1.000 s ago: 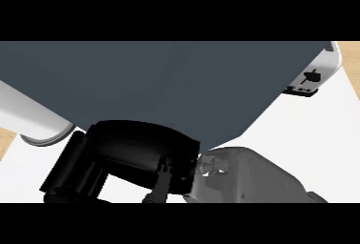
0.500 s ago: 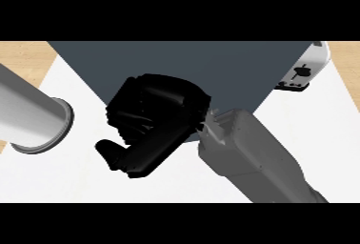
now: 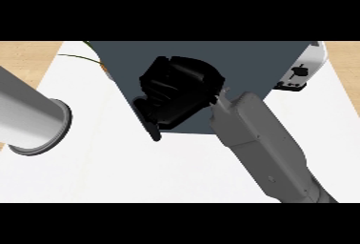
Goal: Pick up the bottled water, place it into the cabinet and close the cabinet
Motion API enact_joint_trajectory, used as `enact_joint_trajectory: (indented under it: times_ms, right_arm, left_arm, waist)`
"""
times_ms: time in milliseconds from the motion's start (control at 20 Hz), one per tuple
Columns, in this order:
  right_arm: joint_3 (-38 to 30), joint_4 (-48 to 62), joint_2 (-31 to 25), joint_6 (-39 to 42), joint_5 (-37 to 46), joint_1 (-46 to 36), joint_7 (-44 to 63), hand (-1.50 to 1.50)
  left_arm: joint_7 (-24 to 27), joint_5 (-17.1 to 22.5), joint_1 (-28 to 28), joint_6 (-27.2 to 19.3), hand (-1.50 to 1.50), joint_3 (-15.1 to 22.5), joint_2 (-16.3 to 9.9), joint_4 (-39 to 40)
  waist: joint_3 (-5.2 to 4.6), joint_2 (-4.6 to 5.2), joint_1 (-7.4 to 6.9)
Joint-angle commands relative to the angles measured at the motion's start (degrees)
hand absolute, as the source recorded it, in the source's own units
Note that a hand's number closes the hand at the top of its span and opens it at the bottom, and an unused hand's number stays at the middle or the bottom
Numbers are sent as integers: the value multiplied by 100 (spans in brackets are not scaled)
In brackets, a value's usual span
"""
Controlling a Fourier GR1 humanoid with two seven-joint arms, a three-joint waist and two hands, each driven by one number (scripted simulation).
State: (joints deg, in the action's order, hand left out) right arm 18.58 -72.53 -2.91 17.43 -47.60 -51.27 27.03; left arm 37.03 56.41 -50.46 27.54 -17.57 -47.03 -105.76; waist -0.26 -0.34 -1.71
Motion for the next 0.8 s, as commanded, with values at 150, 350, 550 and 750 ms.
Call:
enact_joint_trajectory:
  times_ms: [150,350,550,750]
  right_arm:
    - [-637,950,-308,322,633,-559,-808,150]
    - [-703,749,-173,-97,980,-670,-1136,-150]
    - [-967,851,-239,-492,1085,-1164,-1060,-150]
    - [-1073,804,-296,-698,1198,-1288,-1113,-150]
  left_arm:
    - [-340,21,334,-65,-150,15,72,-66]
    - [-330,-95,229,146,-150,41,221,-108]
    - [-283,-152,257,242,-150,-2,319,11]
    - [-371,-186,380,221,-150,-46,269,28]
  waist:
    - [27,91,43]
    - [26,65,23]
    - [17,58,-34]
    - [19,63,-20]
